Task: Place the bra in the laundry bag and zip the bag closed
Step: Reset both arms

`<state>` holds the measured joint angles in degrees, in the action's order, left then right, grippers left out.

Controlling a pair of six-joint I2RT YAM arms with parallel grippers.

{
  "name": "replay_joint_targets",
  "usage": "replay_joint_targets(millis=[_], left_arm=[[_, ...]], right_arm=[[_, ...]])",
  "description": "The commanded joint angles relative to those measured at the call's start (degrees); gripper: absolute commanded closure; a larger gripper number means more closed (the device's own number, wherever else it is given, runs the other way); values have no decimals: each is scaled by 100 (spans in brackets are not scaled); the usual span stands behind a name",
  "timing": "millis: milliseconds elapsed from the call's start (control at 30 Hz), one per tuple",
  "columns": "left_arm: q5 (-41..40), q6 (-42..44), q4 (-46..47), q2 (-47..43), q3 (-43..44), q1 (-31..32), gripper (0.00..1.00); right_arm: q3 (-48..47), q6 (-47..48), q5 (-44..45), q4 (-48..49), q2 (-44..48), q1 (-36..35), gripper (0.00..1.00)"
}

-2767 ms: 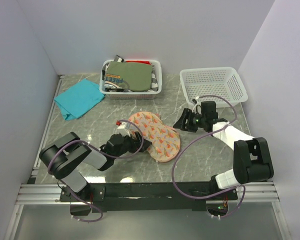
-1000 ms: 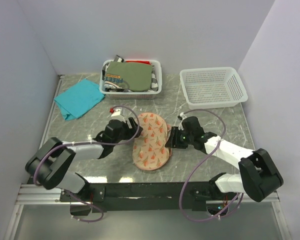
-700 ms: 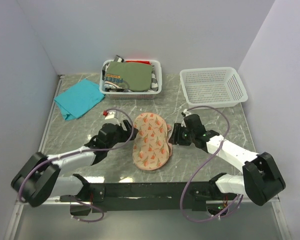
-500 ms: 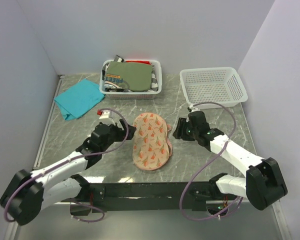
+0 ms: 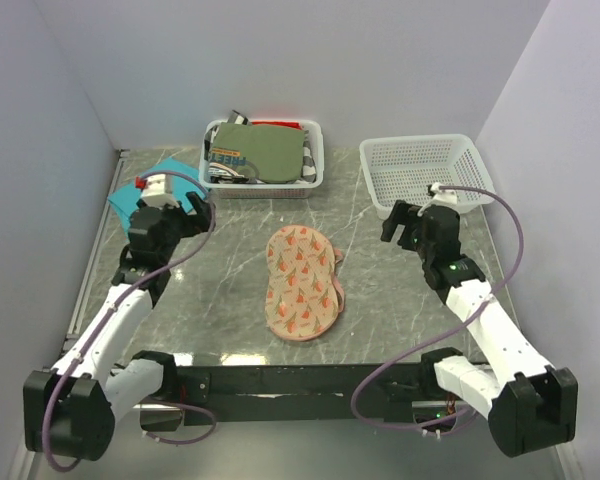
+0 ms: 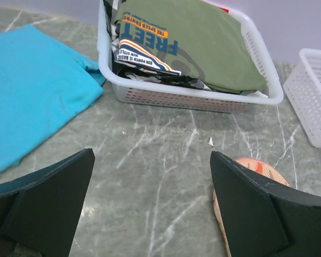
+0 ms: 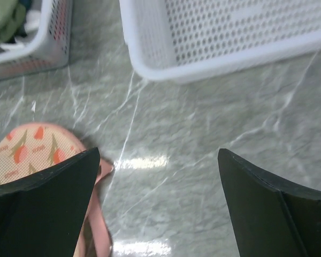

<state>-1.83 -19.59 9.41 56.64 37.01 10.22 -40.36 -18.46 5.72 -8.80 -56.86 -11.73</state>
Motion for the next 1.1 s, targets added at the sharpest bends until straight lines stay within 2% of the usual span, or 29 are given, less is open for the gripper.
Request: replay_joint_targets(millis=[0,133,233,267,433,500,567,700,833,933,967,1067], left_arm=[[1886,132,939,-153,-334,-793,4],[1792,394,555,144,42,-828,4],[958,142,316,190,122,-890,4],[843,-51,586,94,-17,-960,4],[201,87,1159,-952,-1230,-969,4],[-796,35,1203,-1233,-1495,-969,4],[-1213,-9,1099,-1331,-1600,-969,4],[-1083,140,1571,-1402,-1943,-969,4],[-1750,-509,1801,-1086,-1996,-969,4],[-1514,-625,2204,-1006,-2137,-969,4],[-1818,-677,2319,-963,-2146,-969,4],[-2058,-511,2067,-585,-1823,-969,4]], right_arm=[[343,851,579,1054,709,83,0],[827,1090,1106,1846,966,162,0],[1047,1256,1388,2363,730,232,0],[1222,1266,1493,2765,625,232,0],[1767,1063,2047,3743,79,241,0],[2267,1194,2170,4489,157,232,0],[2514,1213,2328,4833,228,241,0],[2568,1125,2338,4738,395,232,0],[2612,1081,2574,4703,360,241,0],[2524,1230,2636,4554,377,241,0],[2507,1231,2758,4501,421,241,0],[2594,1178,2803,4597,422,250,0]])
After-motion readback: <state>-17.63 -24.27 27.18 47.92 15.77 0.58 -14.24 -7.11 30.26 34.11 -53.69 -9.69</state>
